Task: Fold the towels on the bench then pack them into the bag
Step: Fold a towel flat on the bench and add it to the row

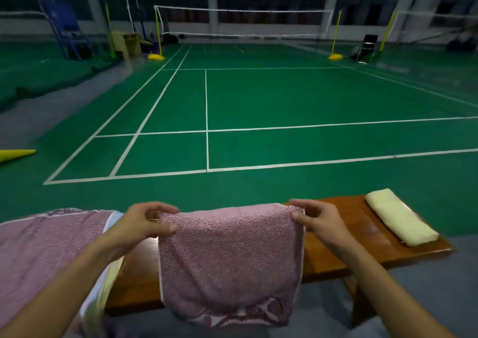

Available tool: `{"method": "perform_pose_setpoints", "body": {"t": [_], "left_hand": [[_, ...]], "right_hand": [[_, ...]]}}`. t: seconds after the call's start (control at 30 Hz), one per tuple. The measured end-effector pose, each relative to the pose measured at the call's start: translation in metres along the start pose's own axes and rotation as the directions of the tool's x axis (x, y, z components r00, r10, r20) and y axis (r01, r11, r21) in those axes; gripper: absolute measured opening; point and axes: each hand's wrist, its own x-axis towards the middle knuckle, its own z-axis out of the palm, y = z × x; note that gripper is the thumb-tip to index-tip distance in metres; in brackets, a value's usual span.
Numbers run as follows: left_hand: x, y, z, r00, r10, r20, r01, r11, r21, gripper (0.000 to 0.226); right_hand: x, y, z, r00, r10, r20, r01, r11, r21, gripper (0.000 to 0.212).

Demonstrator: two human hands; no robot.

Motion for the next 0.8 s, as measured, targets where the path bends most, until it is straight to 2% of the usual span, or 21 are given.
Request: {"method": "perform_pose_setpoints", "body": {"t": [0.1,0.23,0.37,0.43,0.53,0.67,0.73,0.8], "left_hand": [[-0.009,0.029,-0.018,0.997,0.074,0.000,-0.074,0.994,0.085,0.036],[-0.006,0.065,-0.036,0.965,0.217,-0.144,-0.180,0.955,0.236,0.031],[0.001,0.098,-0.054,0.917,0.337,-0.213,-0.238,0.892,0.384,0.020],[0.005,0.111,-0.061,0.892,0.377,-0.248,-0.244,0.865,0.438,0.019],[0.005,0.131,-0.067,0.843,0.438,-0.313,-0.251,0.834,0.491,0.023],[-0.001,0.152,-0.068,0.745,0.538,-0.395,-0.293,0.796,0.530,0.019],[-0.006,0.156,-0.066,0.740,0.547,-0.392,-0.354,0.812,0.465,0.015],[-0.013,0.154,-0.062,0.763,0.504,-0.404,-0.395,0.859,0.325,0.018]], "right_hand": [[0.004,-0.036,-0.015,0.997,-0.062,0.052,0.064,0.997,-0.034,0.046],[0.016,-0.081,-0.028,0.985,-0.170,0.040,0.175,0.969,-0.172,0.056],[0.039,-0.117,-0.038,0.978,-0.205,0.039,0.206,0.922,-0.329,0.050],[0.050,-0.133,-0.042,0.967,-0.254,0.022,0.235,0.858,-0.457,0.048],[0.056,-0.156,-0.045,0.928,-0.371,-0.020,0.281,0.735,-0.617,0.030],[0.060,-0.171,-0.048,0.878,-0.466,-0.110,0.300,0.714,-0.633,0.020],[0.063,-0.173,-0.049,0.871,-0.473,-0.133,0.316,0.747,-0.585,0.016],[0.056,-0.175,-0.049,0.885,-0.439,-0.157,0.322,0.819,-0.475,0.018]]}}
